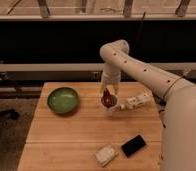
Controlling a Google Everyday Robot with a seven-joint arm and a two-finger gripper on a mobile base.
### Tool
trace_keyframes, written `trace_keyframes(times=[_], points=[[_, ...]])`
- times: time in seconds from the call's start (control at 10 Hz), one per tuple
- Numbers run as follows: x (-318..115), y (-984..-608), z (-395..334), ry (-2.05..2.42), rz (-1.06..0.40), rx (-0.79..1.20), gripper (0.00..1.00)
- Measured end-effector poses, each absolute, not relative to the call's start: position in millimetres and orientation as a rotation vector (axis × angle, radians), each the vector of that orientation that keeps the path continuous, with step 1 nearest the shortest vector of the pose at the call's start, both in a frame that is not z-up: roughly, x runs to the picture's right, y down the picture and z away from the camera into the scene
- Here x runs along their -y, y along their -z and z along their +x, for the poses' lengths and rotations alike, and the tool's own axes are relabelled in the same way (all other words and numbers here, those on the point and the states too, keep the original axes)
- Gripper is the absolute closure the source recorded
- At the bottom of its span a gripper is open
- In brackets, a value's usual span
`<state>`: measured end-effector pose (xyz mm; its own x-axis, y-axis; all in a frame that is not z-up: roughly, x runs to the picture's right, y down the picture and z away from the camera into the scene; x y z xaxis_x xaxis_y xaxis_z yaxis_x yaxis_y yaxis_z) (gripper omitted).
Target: Place the pepper in the ceramic cup
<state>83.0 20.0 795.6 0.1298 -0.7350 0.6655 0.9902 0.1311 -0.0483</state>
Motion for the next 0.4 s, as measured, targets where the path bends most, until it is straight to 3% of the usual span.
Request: trace_keyframes(times=[0.3,0.4], points=[[-17.5,-795.7,88.5,1.332,-0.516,0.564,0.29],[-16.2,-796.5,80.9,1.345,-0.528,0.574,0.22]])
